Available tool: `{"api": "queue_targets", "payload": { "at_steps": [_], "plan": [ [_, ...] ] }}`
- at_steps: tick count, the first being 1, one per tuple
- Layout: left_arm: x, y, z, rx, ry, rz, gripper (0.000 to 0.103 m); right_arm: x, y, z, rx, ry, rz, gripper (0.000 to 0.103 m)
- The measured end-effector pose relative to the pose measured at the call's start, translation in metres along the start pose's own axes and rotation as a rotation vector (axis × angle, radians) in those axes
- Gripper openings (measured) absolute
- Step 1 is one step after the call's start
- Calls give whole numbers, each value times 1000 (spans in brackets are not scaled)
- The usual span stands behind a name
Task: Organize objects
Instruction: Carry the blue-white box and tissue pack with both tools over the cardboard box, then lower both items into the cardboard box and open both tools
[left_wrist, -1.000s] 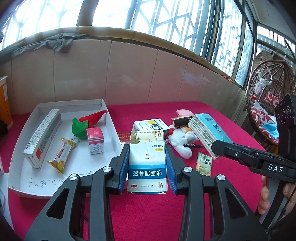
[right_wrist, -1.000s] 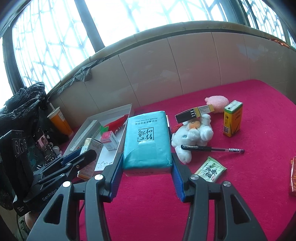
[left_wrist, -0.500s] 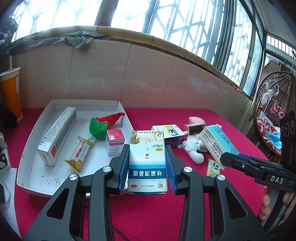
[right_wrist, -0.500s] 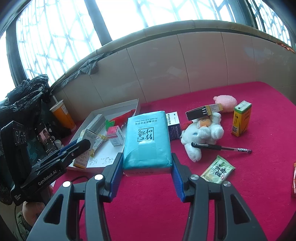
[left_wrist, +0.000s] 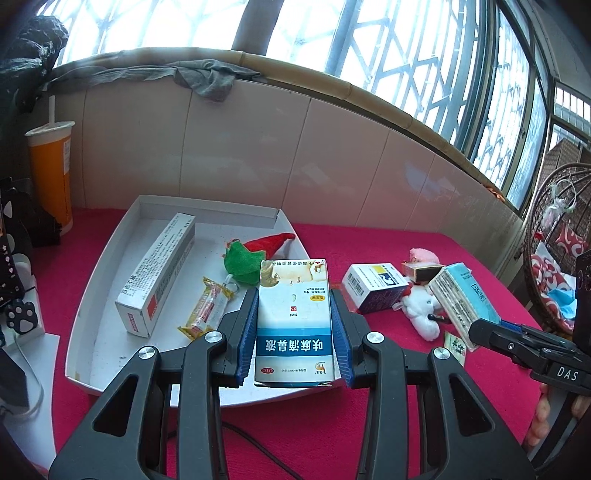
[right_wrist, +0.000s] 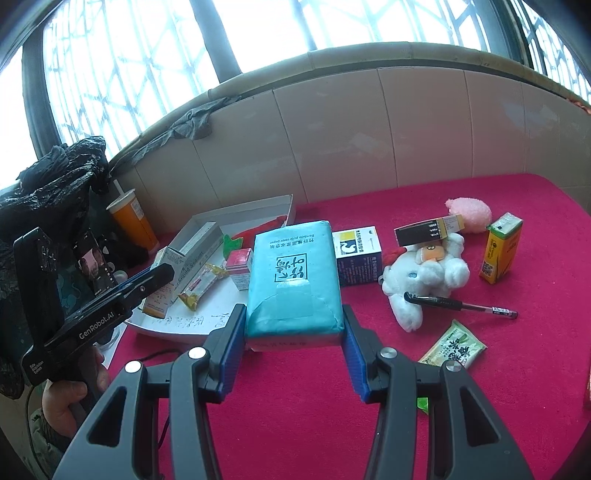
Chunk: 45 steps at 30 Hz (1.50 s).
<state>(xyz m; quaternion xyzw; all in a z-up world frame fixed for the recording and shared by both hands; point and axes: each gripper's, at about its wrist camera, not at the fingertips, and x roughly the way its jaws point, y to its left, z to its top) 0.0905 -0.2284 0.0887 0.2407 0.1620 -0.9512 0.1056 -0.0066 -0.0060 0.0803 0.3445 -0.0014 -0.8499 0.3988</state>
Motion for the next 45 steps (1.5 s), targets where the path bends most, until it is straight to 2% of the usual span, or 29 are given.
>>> {"api": "queue_targets", "payload": {
  "at_steps": [16,24,30,39,45],
  "plan": [
    [1,27,8,-38,-22,52,36,26,38,19,-91,-4,50,49],
    [12,51,22,-118,-13,47,36,49,59,30,-140,-12,67,49],
    [9,57,28,-151,-58,74,36,70,73,29,-160,14,73,49],
    [28,61,32,-150,-23,106,36,100,87,19,-193,78,93,49],
    [30,58,28,-131,-37,167,36,126,98,7,-236,118,87,49]
  ]
}}
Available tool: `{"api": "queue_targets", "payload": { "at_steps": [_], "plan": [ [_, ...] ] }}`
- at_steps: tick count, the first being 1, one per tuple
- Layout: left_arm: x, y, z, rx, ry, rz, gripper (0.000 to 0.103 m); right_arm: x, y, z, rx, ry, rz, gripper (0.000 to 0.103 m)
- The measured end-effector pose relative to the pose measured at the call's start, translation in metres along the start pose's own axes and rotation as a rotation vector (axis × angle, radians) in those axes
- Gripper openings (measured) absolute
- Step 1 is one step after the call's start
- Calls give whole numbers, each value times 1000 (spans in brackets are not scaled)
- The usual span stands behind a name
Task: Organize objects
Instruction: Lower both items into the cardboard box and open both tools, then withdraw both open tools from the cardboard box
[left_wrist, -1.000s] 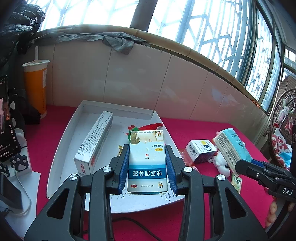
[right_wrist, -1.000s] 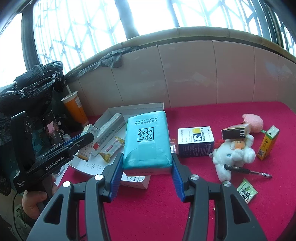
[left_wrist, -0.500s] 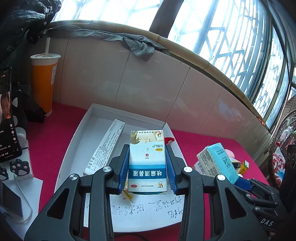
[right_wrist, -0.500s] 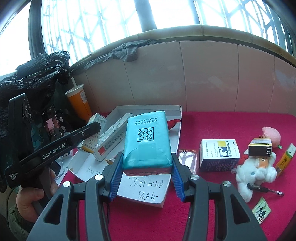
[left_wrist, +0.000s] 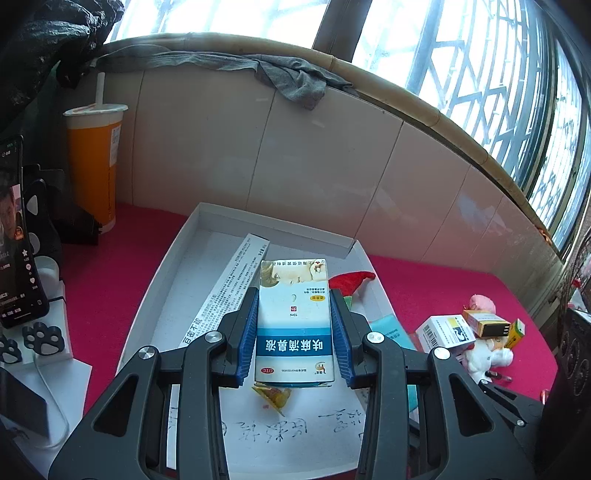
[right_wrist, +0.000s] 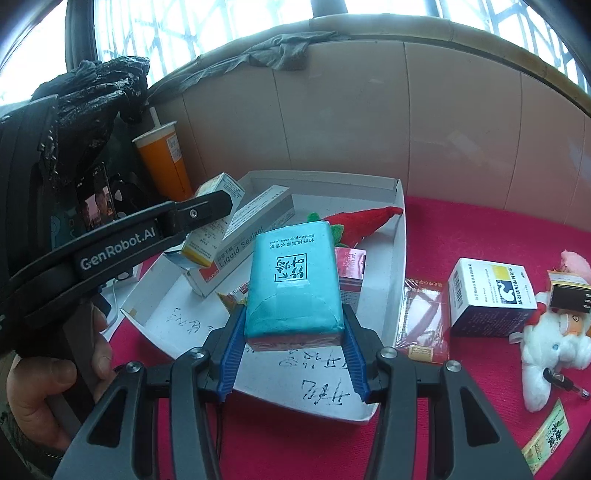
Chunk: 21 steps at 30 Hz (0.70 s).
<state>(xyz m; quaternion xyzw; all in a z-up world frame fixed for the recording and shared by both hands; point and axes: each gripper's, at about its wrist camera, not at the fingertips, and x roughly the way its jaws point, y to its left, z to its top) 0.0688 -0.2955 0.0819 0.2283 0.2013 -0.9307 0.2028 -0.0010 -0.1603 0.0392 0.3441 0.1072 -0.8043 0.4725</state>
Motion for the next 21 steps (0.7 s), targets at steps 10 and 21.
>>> {"api": "queue_targets", "payload": {
  "at_steps": [10,21],
  "plan": [
    [-26,-13,2,40,-105,56,103,-1,-3,-2,-32,-45,-94,79],
    [-57,-37,-7,37,-130,6,103,-54,-13,-30,-52,-107,-140,81]
  ]
}}
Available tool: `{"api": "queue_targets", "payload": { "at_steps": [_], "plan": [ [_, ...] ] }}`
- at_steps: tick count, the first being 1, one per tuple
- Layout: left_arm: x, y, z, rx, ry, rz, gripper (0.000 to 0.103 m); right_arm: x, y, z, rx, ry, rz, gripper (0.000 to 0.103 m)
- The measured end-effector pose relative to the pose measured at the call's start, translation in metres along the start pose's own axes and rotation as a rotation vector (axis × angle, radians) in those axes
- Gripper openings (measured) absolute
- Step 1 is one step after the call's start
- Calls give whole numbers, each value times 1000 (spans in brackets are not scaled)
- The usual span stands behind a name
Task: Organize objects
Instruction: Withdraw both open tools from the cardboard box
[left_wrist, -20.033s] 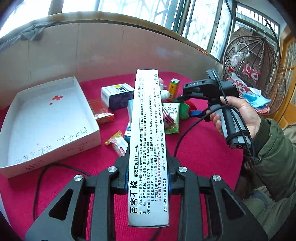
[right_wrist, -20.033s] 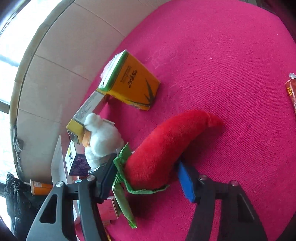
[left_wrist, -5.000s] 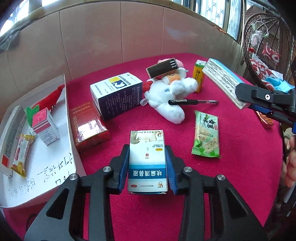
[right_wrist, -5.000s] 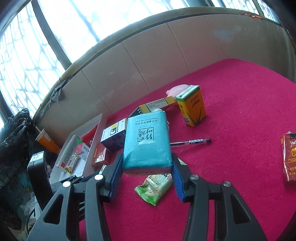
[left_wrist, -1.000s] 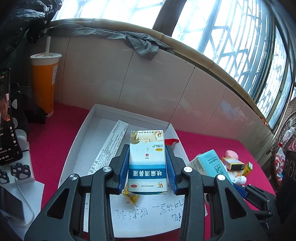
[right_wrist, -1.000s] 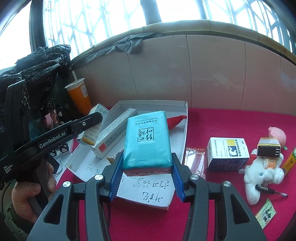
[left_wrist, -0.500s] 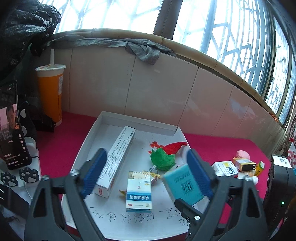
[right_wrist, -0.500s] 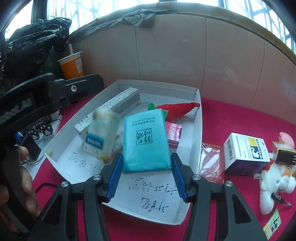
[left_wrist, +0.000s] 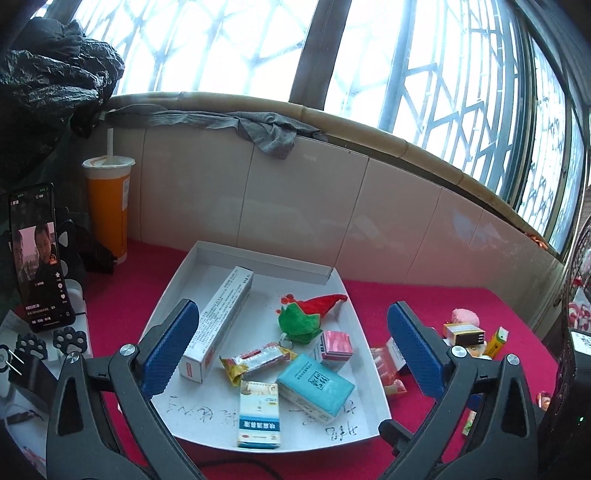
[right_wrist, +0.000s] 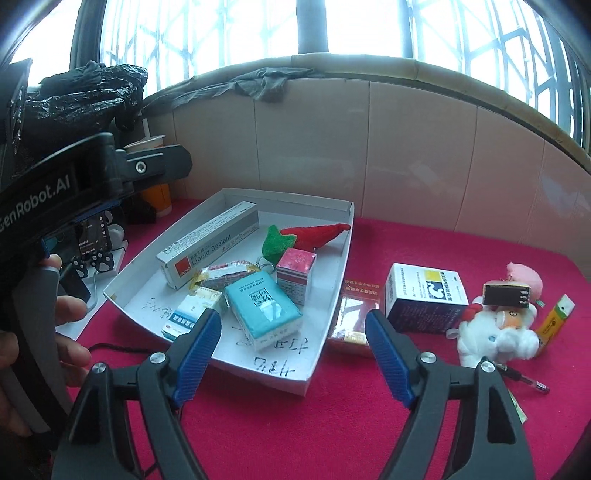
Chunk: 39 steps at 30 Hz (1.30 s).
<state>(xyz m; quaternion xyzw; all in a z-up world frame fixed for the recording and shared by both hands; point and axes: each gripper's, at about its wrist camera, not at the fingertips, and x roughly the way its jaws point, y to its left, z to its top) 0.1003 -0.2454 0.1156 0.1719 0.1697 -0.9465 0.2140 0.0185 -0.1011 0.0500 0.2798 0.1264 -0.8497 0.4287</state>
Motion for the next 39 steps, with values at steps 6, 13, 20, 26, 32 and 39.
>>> {"api": "queue_targets", "payload": {
  "at_steps": [6,13,20,26,32,39],
  "plan": [
    [-3,-27,-25,2,81,-75,103,-18,-32,-27,88,51,-39,81],
    [3,-72,-59,130,193,-147,103,-52,-84,-56,221,28,-129,81],
    [6,-95,-74,166,266,-221,103,-68,-134,-84,372,37,-243,81],
    [7,-95,-61,129,347,-249,103,-71,-146,-93,414,44,-255,81],
    [-39,-120,6,46,370,-468,103,-76,-144,-90,404,27,-258,81],
    [-116,-167,51,-70,449,-856,103,-82,-152,-89,437,15,-274,81]
  ]
}}
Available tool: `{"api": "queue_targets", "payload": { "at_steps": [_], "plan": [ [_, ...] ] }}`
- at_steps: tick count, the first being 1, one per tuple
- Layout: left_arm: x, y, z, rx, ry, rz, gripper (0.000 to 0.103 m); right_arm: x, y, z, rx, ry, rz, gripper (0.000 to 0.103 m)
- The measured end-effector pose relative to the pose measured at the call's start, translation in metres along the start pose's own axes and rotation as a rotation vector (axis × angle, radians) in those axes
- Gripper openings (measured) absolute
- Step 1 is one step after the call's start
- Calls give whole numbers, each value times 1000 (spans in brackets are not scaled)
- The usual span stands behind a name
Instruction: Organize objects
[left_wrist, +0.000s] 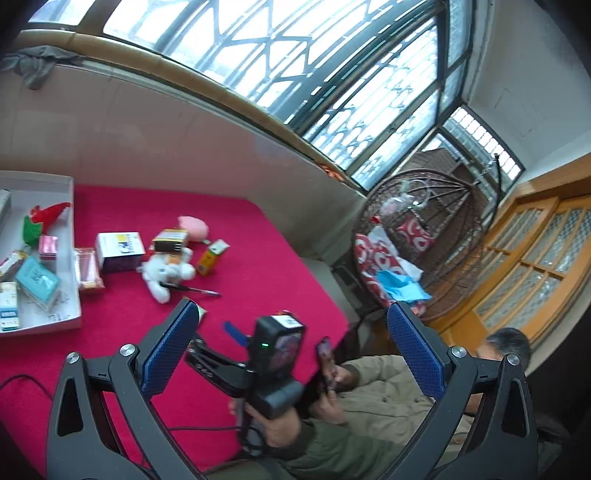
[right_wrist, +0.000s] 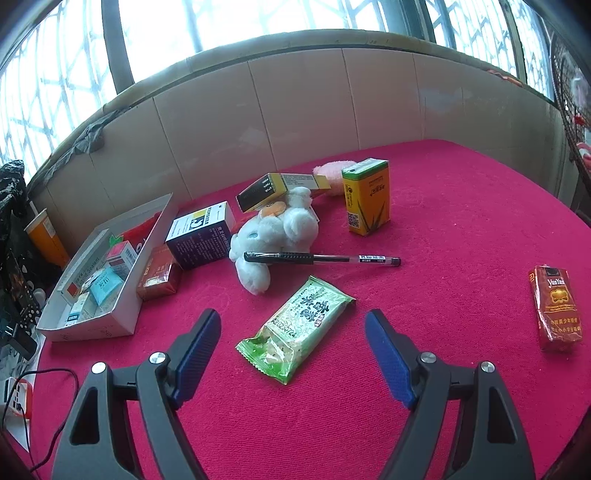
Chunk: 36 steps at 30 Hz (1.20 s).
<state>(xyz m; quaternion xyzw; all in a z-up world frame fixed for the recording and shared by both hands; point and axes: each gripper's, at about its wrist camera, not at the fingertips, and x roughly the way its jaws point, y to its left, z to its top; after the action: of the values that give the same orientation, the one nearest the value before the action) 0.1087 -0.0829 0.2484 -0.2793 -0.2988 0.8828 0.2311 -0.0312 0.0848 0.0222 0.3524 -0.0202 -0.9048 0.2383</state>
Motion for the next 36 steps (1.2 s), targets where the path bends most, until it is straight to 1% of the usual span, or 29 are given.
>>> {"api": "queue_targets", "payload": {
  "at_steps": [2,4,7,9,13,17,20,25,29,31,33,36],
  "plan": [
    [-7,-19,-3,36,-28,-73,103,0,-1,0,4,4,-2,81],
    [-15,-30,-2,62,-65,-104,103,1,-2,0,5,12,-5,81],
    [-25,-35,2,41,-106,-143,103,2,-4,-1,6,19,-11,81],
    [-27,-35,5,42,-124,-134,103,2,-5,-1,10,22,-16,81],
    [-18,-35,7,32,-88,-124,103,2,-3,-2,5,29,-17,81],
    [-16,-38,4,46,-70,-126,103,2,0,-2,-10,32,-16,81],
    [-16,-38,2,47,-77,-107,103,3,1,-3,-12,35,-16,81],
    [-22,-27,1,17,-98,-142,103,4,0,-3,-6,38,-18,81],
    [-28,-37,0,58,-130,-140,103,3,2,-3,-11,36,-14,81],
    [-26,-42,0,73,-120,-145,103,3,2,-3,-12,36,-12,81],
    [-20,-41,1,59,-94,-147,103,4,2,-4,-12,39,-12,81],
    [-16,-41,1,42,-87,-124,103,4,2,-4,-11,42,-11,81]
  ]
}}
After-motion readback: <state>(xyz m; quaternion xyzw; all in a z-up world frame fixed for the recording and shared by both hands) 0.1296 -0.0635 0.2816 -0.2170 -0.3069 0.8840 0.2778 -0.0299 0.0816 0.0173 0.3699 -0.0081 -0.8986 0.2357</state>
